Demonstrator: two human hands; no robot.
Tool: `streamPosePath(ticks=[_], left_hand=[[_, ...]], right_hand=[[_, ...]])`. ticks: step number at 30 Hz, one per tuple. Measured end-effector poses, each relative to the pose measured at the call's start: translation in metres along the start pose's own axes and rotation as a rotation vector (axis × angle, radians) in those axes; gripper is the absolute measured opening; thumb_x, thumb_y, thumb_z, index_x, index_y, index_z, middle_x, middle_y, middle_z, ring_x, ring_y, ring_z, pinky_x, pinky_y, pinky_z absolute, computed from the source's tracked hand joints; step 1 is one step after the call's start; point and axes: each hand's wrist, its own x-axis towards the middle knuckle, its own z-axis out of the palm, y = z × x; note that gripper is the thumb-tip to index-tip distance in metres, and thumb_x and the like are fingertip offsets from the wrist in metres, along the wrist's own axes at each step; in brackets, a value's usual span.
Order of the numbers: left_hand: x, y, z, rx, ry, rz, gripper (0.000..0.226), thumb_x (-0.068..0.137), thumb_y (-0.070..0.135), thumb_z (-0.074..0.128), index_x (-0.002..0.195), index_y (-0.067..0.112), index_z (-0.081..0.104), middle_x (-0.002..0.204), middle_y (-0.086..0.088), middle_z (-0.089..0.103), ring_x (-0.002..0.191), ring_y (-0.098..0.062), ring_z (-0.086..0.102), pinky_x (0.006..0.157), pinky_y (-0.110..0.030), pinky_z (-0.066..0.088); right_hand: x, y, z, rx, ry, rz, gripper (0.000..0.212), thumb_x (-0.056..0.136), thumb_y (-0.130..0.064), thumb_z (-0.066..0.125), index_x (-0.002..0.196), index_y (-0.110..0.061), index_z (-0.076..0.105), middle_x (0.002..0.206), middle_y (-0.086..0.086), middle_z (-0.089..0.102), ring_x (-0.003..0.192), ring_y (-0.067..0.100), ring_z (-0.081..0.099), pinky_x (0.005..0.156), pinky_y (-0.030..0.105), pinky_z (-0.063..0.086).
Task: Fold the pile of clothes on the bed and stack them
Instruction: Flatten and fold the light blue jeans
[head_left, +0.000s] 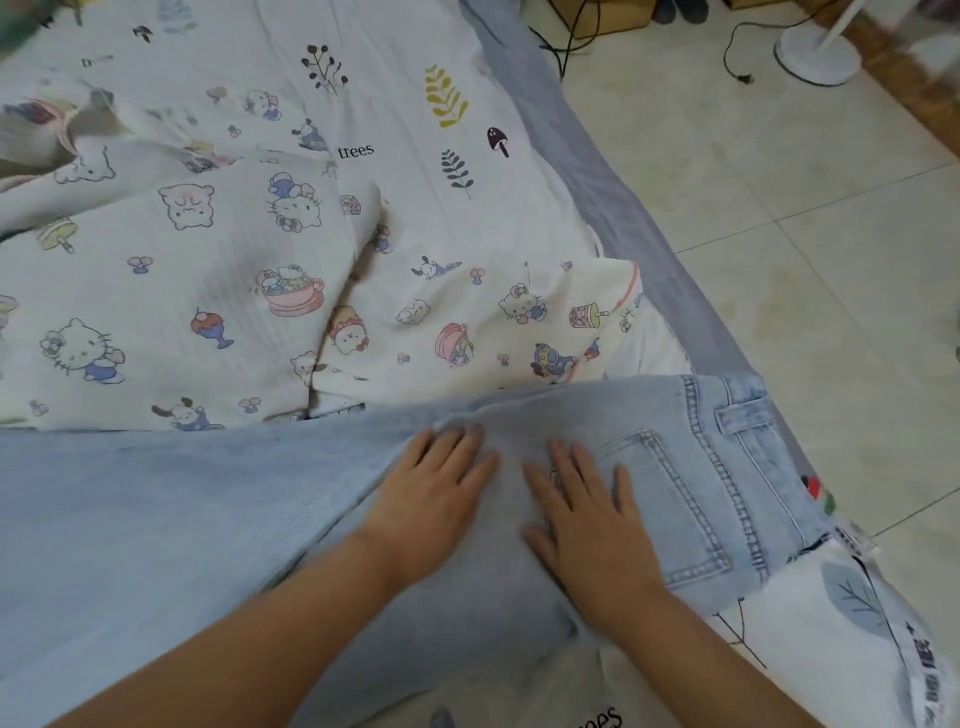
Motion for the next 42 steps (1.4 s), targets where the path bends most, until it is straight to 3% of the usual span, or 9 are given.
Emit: streamPosePath(ticks=[4, 7, 10, 15, 24, 29, 34, 39, 42], left_hand=[[-0.015, -0.013, 0.011, -0.002, -0.292, -0.198, 0.054, 0.1, 0.037, 0.025, 0.15, 0.026, 0.005, 0.158, 0.003, -0.003, 0.146, -0.015, 0.001, 0.115, -0.049, -0.005], [-0.021, -0.005, -0.014, -0.102, -0.105, -0.28, 0.037, 0.08, 0.018, 0.065, 0.116, 0.013, 0.061, 0.129, -0.012, 0.055, 0.119, -0.024, 0.054, 0.104, -0.055, 0.031], [-0.038, -0.003, -0.033, -0.115, 0.036, -0.337, 0.026, 0.047, 0.006, 0.082, 0.068, 0.011, 0.067, 0.072, -0.007, 0.066, 0.064, -0.026, 0.065, 0.066, -0.039, 0.053], [-0.082, -0.003, -0.048, -0.197, 0.008, -0.646, 0.023, 0.089, 0.019, 0.047, 0.106, 0.016, 0.062, 0.105, -0.006, 0.062, 0.1, -0.028, 0.057, 0.082, -0.033, 0.036], [-0.195, -0.021, -0.03, -0.098, -0.142, -0.964, 0.038, 0.086, 0.047, 0.046, 0.113, 0.02, 0.051, 0.119, -0.002, 0.052, 0.112, -0.024, 0.048, 0.085, -0.032, 0.037], [-0.241, -0.033, -0.019, -0.113, -0.192, -1.005, 0.046, 0.078, 0.033, 0.057, 0.121, 0.019, 0.049, 0.125, -0.005, 0.047, 0.114, -0.027, 0.046, 0.086, -0.034, 0.035], [-0.262, -0.055, -0.02, -0.148, -0.204, -0.958, 0.042, 0.086, 0.014, 0.046, 0.128, 0.02, 0.044, 0.125, -0.005, 0.049, 0.111, -0.028, 0.051, 0.084, -0.031, 0.041], [-0.27, -0.094, -0.035, -0.237, -0.078, -0.854, 0.017, 0.092, 0.019, 0.041, 0.107, 0.018, 0.049, 0.104, -0.008, 0.06, 0.094, -0.03, 0.059, 0.071, -0.033, 0.039], [-0.28, -0.118, -0.043, -0.28, -0.024, -0.78, 0.016, 0.092, 0.025, 0.043, 0.104, 0.016, 0.05, 0.104, -0.007, 0.062, 0.096, -0.031, 0.059, 0.074, -0.037, 0.04]], right_hand=[[0.008, 0.014, 0.006, -0.067, -0.098, 0.099, 0.063, 0.096, -0.054, 0.017, 0.148, -0.029, -0.008, 0.157, -0.003, -0.015, 0.144, 0.021, -0.013, 0.113, 0.051, -0.007], [0.009, 0.009, -0.011, -0.102, -0.033, 0.127, 0.05, 0.099, -0.038, 0.028, 0.145, -0.019, 0.025, 0.154, 0.009, 0.019, 0.14, 0.025, 0.019, 0.11, 0.045, 0.018], [0.005, 0.002, -0.03, -0.133, 0.061, 0.088, 0.03, 0.097, -0.022, 0.032, 0.123, -0.017, 0.047, 0.126, 0.006, 0.049, 0.115, 0.024, 0.046, 0.092, 0.035, 0.035], [-0.004, -0.034, -0.049, -0.109, 0.085, -0.084, 0.025, 0.096, -0.02, 0.035, 0.115, -0.016, 0.051, 0.115, 0.005, 0.057, 0.106, 0.025, 0.053, 0.083, 0.033, 0.042], [-0.019, -0.126, -0.04, -0.068, 0.082, -0.334, 0.028, 0.095, -0.024, 0.038, 0.116, -0.017, 0.054, 0.116, 0.005, 0.059, 0.108, 0.022, 0.053, 0.083, 0.028, 0.042], [-0.031, -0.176, -0.041, -0.019, 0.259, -0.434, 0.033, 0.035, -0.016, 0.09, 0.054, -0.013, 0.063, 0.051, 0.003, 0.06, 0.047, 0.02, 0.059, 0.041, 0.02, 0.044], [-0.032, -0.224, -0.03, 0.038, 0.262, -0.459, 0.032, 0.042, -0.007, 0.083, 0.071, -0.008, 0.069, 0.072, 0.013, 0.066, 0.064, 0.031, 0.065, 0.054, 0.033, 0.054], [-0.036, -0.289, -0.024, 0.021, 0.302, -0.502, 0.063, 0.04, -0.03, 0.089, 0.1, -0.014, 0.073, 0.101, 0.011, 0.07, 0.093, 0.025, 0.069, 0.078, 0.043, 0.055], [-0.031, -0.326, -0.025, 0.027, 0.309, -0.504, 0.054, 0.045, -0.027, 0.09, 0.095, -0.015, 0.073, 0.089, 0.006, 0.071, 0.082, 0.024, 0.069, 0.075, 0.042, 0.056]])
